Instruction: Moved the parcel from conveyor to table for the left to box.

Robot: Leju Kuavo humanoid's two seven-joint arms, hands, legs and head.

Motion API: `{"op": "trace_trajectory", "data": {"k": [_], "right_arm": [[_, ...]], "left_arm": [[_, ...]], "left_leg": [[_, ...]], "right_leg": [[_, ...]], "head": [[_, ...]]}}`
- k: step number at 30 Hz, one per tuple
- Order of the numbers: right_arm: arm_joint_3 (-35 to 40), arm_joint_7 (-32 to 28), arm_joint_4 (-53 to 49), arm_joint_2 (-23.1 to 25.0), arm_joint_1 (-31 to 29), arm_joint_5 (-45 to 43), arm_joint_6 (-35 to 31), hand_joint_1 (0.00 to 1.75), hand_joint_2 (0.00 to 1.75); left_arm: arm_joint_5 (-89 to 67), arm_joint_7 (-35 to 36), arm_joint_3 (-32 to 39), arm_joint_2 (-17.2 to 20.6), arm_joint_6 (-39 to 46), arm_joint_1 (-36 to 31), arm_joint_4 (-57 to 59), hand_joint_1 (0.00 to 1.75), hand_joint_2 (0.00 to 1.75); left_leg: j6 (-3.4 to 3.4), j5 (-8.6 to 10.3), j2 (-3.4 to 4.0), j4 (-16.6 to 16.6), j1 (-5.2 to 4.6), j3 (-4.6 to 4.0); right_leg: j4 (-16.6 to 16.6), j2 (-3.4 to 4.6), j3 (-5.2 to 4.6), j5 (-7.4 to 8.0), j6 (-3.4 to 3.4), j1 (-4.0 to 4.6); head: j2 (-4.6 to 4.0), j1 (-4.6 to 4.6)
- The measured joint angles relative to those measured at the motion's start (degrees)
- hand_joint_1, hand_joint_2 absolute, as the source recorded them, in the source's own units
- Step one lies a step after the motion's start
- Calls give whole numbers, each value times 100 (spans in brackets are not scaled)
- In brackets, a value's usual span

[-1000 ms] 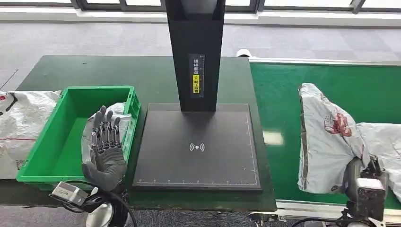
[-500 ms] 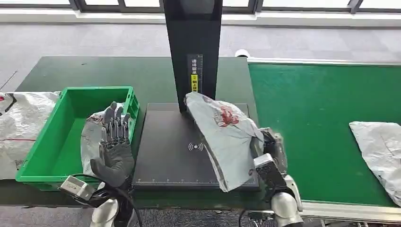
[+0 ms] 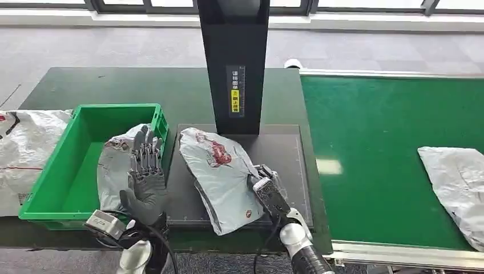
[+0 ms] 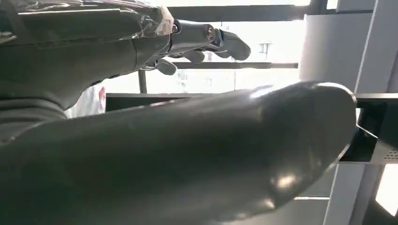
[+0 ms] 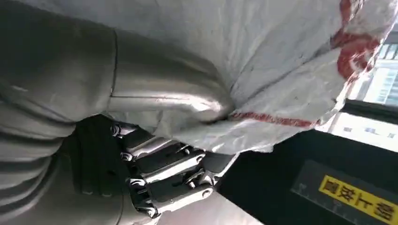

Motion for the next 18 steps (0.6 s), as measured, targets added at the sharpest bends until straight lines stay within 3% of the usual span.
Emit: {"op": "trace_trajectory", "data": {"k": [10, 18], "right_arm": [[22, 103, 470, 2, -202, 11, -192, 0, 175], [162, 74, 143, -66, 35, 400, 88, 0, 175]], "left_arm": [[-55, 0, -2, 2, 66, 31, 2, 0, 0], [-689, 0, -7, 15, 553, 74, 206, 0, 0]], "left_leg": [[0, 0, 1, 1, -2, 0], [0, 0, 3, 1, -1, 3]], "right_leg": [[-2, 2, 0, 0, 0, -2], [-2, 4, -1, 0, 0, -1]], "head": [[0, 0], [0, 0]]}}
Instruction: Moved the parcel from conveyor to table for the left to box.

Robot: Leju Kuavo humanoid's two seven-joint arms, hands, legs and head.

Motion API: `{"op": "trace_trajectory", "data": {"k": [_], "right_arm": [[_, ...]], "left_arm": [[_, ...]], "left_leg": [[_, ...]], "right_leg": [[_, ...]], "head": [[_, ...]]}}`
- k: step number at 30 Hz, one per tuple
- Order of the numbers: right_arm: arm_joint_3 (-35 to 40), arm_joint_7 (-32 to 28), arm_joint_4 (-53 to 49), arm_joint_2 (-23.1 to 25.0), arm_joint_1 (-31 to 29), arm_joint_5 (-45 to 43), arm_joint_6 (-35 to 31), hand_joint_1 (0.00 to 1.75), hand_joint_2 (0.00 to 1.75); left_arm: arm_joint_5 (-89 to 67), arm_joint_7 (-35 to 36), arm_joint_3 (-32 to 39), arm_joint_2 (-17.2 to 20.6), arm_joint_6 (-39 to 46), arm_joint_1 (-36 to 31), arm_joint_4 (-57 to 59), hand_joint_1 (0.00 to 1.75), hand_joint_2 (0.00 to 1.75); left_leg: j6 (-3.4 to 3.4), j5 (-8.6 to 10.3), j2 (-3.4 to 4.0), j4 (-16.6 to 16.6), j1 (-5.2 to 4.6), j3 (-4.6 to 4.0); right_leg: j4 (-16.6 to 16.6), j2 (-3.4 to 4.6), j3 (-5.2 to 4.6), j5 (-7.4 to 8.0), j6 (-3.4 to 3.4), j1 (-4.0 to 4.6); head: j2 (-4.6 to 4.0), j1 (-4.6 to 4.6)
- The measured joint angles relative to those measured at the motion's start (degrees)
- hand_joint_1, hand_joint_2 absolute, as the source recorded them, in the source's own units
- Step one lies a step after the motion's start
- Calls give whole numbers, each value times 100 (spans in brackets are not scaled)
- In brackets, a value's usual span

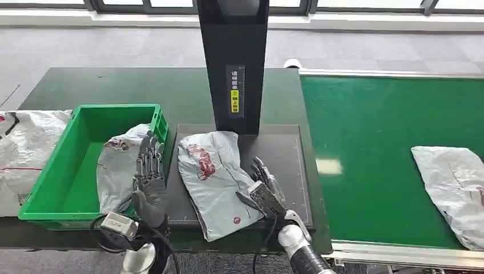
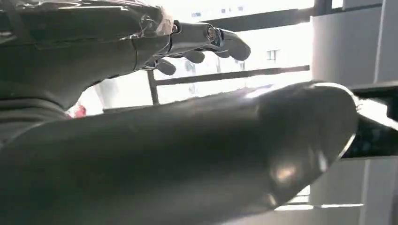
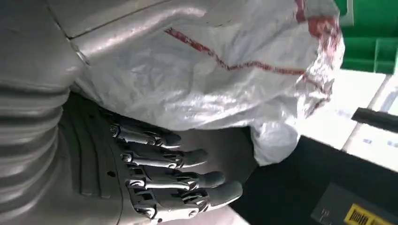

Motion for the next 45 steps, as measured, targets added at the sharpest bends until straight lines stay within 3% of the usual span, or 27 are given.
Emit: {"op": "trace_trajectory", "data": {"k": [9, 20, 21, 30, 35, 45], "right_arm": [[68, 737, -2007, -295, 1247, 763, -321, 0, 175], [68, 712, -4187, -505, 2354, 896, -444, 0, 175], [68, 710, -4264, -513, 2385, 894, -444, 0, 175], [68, 295, -5565, -553, 3065, 852, -402, 0, 175], [153, -286, -6370, -612, 3451, 848, -341, 0, 175], [236, -302, -6994, -682, 3690, 835, -280, 0, 175]], "left_arm": [[-1896, 741, -37, -13, 1141, 118, 218, 0, 0], [-2616, 1054, -188, 0, 1119, 118, 452, 0, 0], [-2629, 1056, -188, 0, 1119, 117, 470, 0, 175], [-4529, 1915, -203, -15, 1637, 49, 903, 0, 175], [-6617, 3542, -275, -37, 1495, -413, 1904, 0, 175], [-7291, 3963, -280, -138, 1431, -1058, 3300, 0, 175]], "left_leg": [[2, -5, -7, 0, -4, -8], [1, -9, 1, 0, -3, -7], [1, -8, 1, 0, -3, -6], [-1, -11, 5, 1, -4, -5], [1, -11, -4, 1, -5, -6], [2, -11, 7, 0, -5, 18]], "right_leg": [[-4, -5, -4, -4, 3, -3], [-4, 3, -9, -5, 2, -2], [-4, 4, -8, -4, 2, -3], [-4, 6, -10, -5, 2, -3], [-6, -10, -6, -7, 3, -5], [-6, 4, 20, -5, 5, -5]], "head": [[0, 0], [0, 0], [0, 0], [0, 2], [0, 2], [0, 0]]}}
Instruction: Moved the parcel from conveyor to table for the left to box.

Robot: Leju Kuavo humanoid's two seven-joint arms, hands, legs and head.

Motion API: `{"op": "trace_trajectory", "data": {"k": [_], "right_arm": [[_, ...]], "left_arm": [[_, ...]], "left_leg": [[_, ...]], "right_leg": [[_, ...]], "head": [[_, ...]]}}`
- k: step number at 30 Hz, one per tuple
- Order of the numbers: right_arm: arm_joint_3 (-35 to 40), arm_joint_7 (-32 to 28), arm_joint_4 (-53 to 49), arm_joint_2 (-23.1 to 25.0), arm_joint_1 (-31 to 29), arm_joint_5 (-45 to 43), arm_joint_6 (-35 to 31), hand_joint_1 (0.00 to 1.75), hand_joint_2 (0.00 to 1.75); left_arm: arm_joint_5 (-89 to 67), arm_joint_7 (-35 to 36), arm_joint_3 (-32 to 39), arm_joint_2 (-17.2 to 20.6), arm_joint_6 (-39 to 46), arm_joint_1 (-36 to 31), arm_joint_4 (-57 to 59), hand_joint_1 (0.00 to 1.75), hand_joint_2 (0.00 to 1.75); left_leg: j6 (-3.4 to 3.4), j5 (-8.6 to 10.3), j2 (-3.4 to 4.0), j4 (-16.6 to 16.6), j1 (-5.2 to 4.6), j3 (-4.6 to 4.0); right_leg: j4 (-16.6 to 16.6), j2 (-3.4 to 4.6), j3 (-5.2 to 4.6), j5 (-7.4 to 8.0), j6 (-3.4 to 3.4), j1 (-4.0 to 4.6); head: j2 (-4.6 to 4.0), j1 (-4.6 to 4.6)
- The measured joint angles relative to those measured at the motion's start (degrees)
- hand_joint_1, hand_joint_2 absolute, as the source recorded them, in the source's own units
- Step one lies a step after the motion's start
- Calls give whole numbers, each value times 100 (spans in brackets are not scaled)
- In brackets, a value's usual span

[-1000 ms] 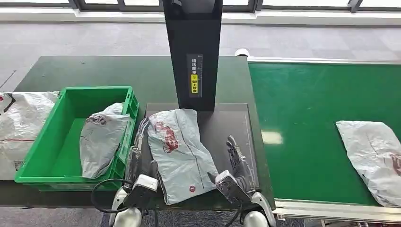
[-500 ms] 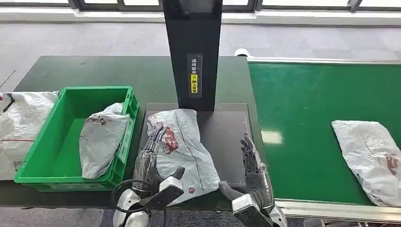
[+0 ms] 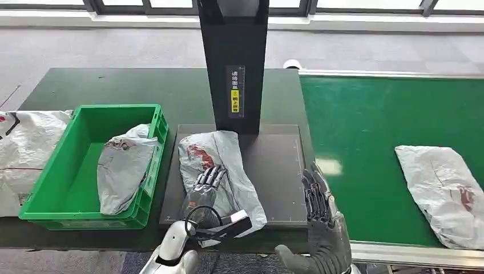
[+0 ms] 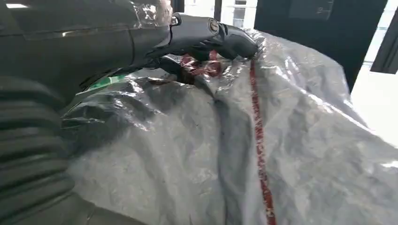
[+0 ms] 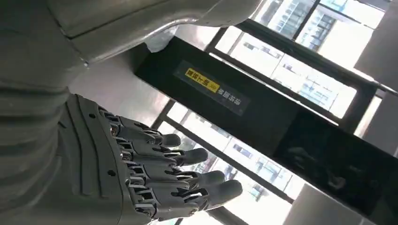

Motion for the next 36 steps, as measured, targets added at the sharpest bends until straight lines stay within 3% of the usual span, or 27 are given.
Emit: {"op": "trace_trajectory", "data": {"k": [3, 4, 15, 32, 36], "right_arm": [[0, -20, -42, -7, 3, -24, 13, 0, 175], [0, -26, -48, -7, 3, -35, 15, 0, 175], [0, -105, -74, -11, -16, -35, 153, 0, 175], [0, -146, -79, -11, 30, 17, 63, 0, 175], [0, -125, -138, -9, 111, 76, 50, 0, 175]], "left_arm": [[-13, 0, -4, -15, -11, -80, 127, 0, 175], [-13, 2, -4, -20, -11, -98, 149, 175, 175], [343, -479, -7, -31, 55, -124, 271, 175, 175], [1049, -940, -7, -17, 175, -63, -229, 175, 175], [1536, -1247, -7, 2, 895, 80, -624, 175, 175]], "left_leg": [[6, -7, 0, 0, 0, 15], [7, -7, 0, -1, 0, 20], [9, -10, 1, -2, 1, 30], [3, 2, -2, -2, 1, 4], [3, 2, -3, -2, 1, 0]], "right_leg": [[-2, 0, 11, -8, 4, 0], [-2, 0, 14, -8, 4, 0], [0, 0, 59, -14, 4, 0], [2, -1, 7, 0, 1, 0], [3, -1, 5, 0, 1, 1]], "head": [[0, 2], [0, 2], [0, 2], [0, 2], [0, 2]]}}
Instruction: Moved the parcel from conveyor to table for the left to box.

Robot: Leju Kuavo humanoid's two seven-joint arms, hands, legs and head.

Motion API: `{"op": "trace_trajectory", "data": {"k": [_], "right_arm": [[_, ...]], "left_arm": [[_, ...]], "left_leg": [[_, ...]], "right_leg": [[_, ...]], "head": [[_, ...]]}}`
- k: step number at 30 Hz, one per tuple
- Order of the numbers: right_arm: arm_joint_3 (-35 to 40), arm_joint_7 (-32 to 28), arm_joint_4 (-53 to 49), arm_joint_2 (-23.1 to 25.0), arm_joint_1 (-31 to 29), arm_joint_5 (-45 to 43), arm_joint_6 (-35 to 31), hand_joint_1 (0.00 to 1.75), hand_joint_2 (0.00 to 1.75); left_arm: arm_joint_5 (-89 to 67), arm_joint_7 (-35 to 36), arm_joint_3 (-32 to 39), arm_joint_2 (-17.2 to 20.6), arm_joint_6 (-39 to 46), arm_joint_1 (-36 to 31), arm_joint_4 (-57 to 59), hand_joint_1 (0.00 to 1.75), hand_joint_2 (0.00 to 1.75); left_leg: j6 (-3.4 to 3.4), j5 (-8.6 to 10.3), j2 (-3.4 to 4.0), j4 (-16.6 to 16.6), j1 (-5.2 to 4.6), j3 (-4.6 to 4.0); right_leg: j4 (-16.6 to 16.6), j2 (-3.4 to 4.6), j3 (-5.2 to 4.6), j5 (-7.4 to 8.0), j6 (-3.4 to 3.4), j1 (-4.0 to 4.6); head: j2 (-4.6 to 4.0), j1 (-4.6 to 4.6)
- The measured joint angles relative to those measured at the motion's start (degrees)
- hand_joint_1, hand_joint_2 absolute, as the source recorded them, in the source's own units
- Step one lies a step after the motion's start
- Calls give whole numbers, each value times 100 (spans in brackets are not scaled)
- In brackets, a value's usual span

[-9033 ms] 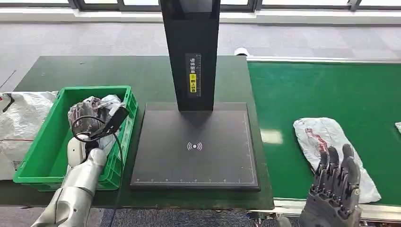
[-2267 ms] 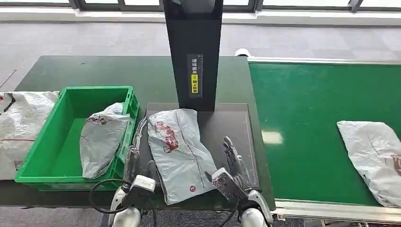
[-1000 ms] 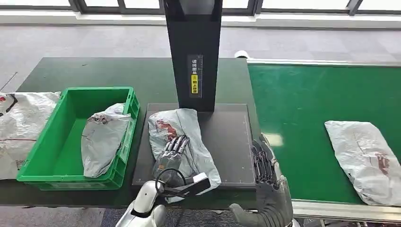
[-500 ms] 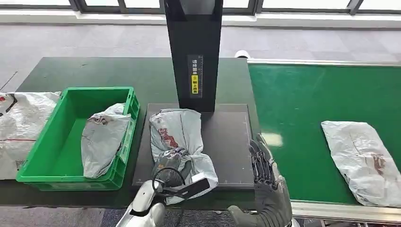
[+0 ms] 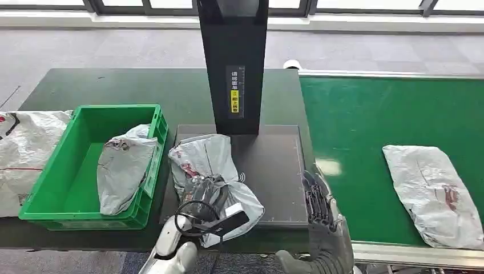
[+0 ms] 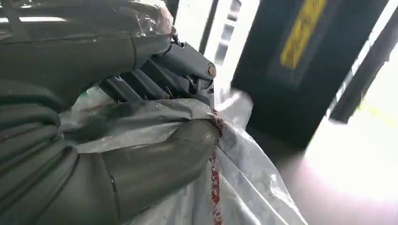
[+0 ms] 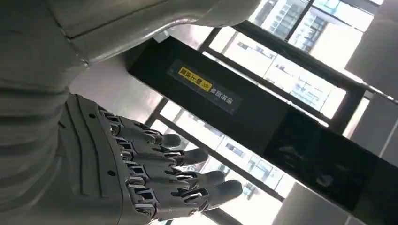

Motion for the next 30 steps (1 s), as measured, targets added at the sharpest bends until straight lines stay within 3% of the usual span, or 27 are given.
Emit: {"op": "trace_trajectory", "data": {"k": [4, 8, 21, 30], "right_arm": [[0, 42, -53, 7, 60, 28, -35, 0, 175], [0, 50, -53, 9, 58, 26, -46, 0, 175], [0, 61, -53, 9, 63, 2, -59, 0, 175], [0, 53, -53, 55, 71, -30, 2, 0, 175]], "left_arm": [[270, -609, 2, 26, 707, 320, -968, 175, 175], [353, -1245, 72, 37, 826, 645, -2190, 175, 175], [497, -1527, 394, 42, 826, 1025, -3617, 175, 175], [705, -1948, 1316, 2, 826, 1115, -4604, 175, 175]], "left_leg": [[-1, -1, -1, 0, 0, -7], [-1, -1, -3, 0, 1, -17], [-1, -1, -7, 0, 1, -15], [-4, -3, -4, -1, 2, -10]], "right_leg": [[0, -1, -4, -3, -3, 0], [0, -4, -12, -7, 1, 0], [1, -9, -11, -7, 1, 1], [0, -9, -15, -12, -3, 2]], "head": [[0, 0], [0, 0], [0, 0], [0, -2]]}}
